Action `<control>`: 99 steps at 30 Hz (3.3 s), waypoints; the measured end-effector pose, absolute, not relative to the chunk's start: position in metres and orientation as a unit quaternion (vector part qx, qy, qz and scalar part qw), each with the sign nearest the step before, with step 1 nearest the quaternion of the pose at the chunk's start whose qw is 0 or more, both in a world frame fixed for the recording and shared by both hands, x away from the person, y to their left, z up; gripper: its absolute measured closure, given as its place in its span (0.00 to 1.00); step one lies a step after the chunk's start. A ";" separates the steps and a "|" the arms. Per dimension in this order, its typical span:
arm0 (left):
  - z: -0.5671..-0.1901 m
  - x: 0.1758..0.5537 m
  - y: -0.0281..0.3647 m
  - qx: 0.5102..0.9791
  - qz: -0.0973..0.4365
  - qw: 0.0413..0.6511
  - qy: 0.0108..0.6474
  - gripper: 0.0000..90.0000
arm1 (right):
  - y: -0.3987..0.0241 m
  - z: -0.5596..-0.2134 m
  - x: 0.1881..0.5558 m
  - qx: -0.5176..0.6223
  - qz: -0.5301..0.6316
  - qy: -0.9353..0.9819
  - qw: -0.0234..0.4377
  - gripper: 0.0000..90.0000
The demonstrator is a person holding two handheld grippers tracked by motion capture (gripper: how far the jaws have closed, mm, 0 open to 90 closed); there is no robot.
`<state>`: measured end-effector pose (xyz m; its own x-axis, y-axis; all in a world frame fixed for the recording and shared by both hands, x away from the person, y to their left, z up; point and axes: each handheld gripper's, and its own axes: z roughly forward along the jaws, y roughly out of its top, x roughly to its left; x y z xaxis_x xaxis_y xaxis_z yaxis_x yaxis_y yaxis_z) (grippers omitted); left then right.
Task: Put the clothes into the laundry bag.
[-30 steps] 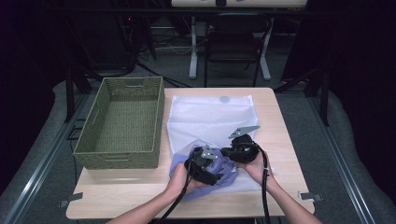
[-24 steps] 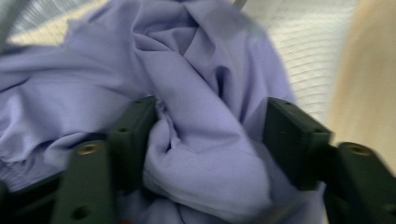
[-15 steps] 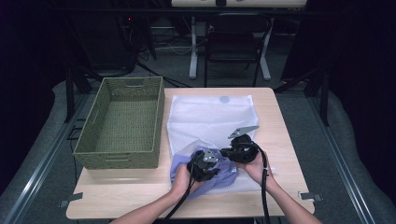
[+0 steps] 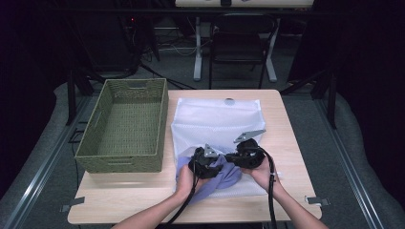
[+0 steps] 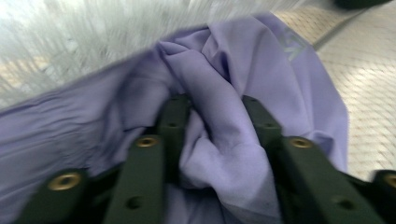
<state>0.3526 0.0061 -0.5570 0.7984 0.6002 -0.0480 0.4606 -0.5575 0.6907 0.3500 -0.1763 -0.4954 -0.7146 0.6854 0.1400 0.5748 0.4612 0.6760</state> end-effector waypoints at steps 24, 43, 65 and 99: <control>-0.570 0.333 -0.005 0.900 0.110 0.333 0.260 0.76 | -0.178 -0.501 0.352 0.370 0.354 0.856 0.072 0.98; -0.563 0.358 0.011 0.861 0.092 0.379 0.327 0.71 | -0.179 -0.496 0.351 0.377 0.372 0.846 0.056 0.98; -0.555 0.338 0.048 0.879 0.097 0.346 0.315 0.33 | -0.182 -0.497 0.353 0.379 0.374 0.844 0.063 0.98; -0.522 0.352 0.072 0.859 0.108 0.357 0.352 0.45 | -0.188 -0.496 0.353 0.382 0.380 0.840 0.071 0.98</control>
